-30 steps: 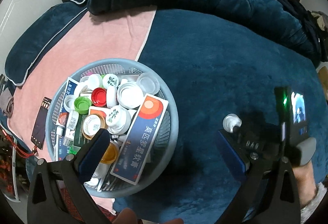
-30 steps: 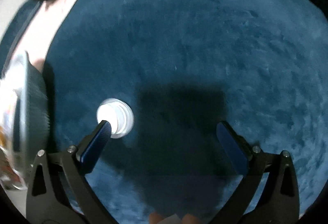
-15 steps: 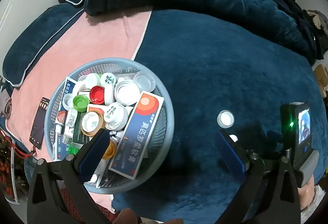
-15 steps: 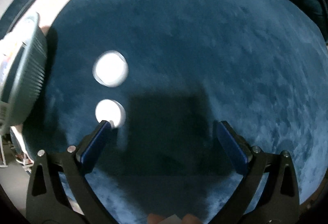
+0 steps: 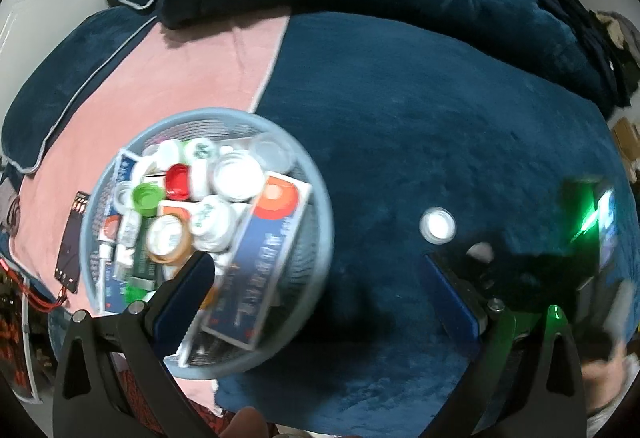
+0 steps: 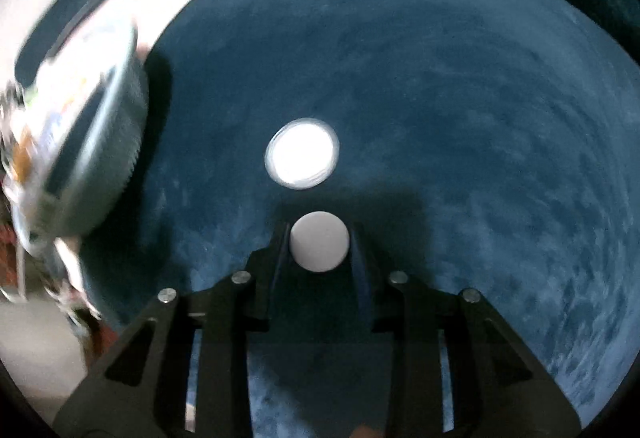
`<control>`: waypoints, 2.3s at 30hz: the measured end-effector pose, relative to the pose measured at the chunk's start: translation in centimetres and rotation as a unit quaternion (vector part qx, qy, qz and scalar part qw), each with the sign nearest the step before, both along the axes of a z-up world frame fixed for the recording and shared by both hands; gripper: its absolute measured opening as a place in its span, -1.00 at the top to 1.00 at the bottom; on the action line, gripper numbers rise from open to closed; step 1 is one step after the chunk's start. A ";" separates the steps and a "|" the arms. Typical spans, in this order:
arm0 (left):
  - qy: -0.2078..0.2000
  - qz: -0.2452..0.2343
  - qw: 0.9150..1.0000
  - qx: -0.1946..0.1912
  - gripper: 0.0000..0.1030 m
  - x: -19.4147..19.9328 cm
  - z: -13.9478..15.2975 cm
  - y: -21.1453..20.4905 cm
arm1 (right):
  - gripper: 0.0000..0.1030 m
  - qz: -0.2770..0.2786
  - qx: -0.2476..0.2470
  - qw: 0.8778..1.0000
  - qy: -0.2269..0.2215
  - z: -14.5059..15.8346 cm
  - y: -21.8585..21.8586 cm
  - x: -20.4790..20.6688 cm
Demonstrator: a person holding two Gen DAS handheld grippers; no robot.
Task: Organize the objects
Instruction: 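Close the right tool on a white cap, then close the left tool on the last white cap while the right tool holds its cap, then carry both white caps over the grey basket and open both tools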
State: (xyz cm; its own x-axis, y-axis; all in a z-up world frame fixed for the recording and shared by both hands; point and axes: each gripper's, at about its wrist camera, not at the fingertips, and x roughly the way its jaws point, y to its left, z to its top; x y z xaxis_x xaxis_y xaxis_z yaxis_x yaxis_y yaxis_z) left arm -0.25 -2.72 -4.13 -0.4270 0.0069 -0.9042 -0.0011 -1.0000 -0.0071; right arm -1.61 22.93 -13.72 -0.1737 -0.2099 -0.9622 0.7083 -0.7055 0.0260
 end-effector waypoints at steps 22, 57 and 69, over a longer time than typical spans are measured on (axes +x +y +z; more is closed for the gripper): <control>-0.056 -0.045 0.996 0.052 -0.64 -5.4 -12.3 10.0 | 0.39 -0.146 -0.060 0.987 -0.034 5.9 9.0 -8.3; 0.035 0.163 0.985 0.054 0.21 3.8 1.4 -16.5 | 0.39 0.064 -0.116 0.991 -0.038 8.7 -7.9 4.7; 0.029 0.178 0.981 0.075 0.17 3.9 -0.8 -18.8 | 0.38 0.115 -0.147 0.977 -0.106 6.1 -14.0 8.4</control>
State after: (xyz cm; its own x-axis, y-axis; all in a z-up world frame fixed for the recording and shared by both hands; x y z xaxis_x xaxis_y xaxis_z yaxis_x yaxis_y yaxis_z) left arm 3.64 -21.55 -4.89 -0.4770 -0.0213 -0.8786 0.3432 -0.9248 -0.1639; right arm 6.76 8.98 -7.64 0.1079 -0.4916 -0.8641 0.8043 -0.4678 0.3666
